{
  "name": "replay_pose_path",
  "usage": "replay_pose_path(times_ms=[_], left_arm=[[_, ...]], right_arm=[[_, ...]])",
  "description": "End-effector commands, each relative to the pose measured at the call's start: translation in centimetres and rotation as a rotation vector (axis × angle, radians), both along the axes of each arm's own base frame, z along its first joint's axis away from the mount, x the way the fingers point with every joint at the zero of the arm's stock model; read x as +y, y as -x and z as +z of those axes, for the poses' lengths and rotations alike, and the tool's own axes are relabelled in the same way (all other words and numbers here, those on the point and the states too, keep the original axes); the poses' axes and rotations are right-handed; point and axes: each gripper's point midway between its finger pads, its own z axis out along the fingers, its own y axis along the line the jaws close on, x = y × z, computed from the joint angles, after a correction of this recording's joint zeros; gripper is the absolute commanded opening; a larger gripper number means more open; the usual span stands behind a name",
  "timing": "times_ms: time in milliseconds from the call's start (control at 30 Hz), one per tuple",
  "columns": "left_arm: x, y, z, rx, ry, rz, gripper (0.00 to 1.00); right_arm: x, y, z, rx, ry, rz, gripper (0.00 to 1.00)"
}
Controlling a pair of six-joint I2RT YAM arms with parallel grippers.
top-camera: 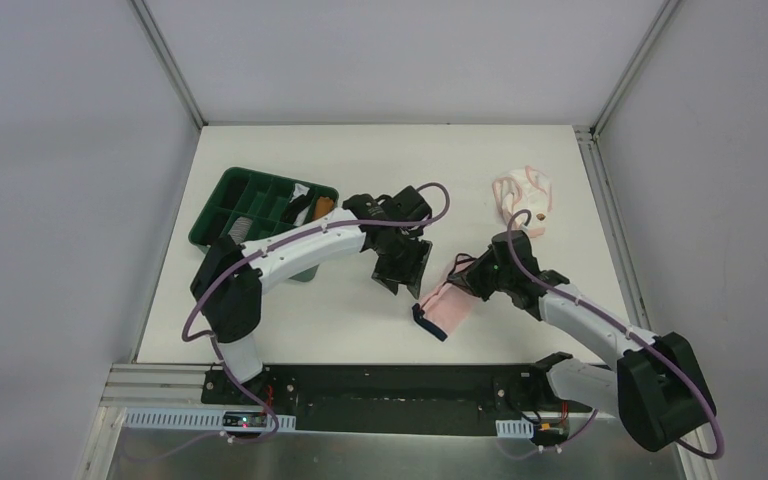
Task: Roll the underwear
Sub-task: Fold the underwear at the center of the board.
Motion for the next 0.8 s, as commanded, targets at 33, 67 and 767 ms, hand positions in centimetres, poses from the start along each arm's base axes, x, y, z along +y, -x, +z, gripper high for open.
replay_pose_path(times_ms=[33, 67, 767], left_arm=[[0.5, -0.2, -0.7, 0.034, -0.036, 0.042, 0.51], [0.3, -0.1, -0.9, 0.046, -0.036, 0.041, 0.52], [-4.7, -0.2, -3.8, -0.271, -0.080, -0.356, 0.88]], right_arm=[[-0.9, 0.5, 0.3, -0.034, 0.013, 0.031, 0.00], [-1.2, 0.6, 0.2, -0.032, 0.012, 0.026, 0.00], [-1.7, 0.8, -0.3, -0.013, -0.026, 0.022, 0.00]])
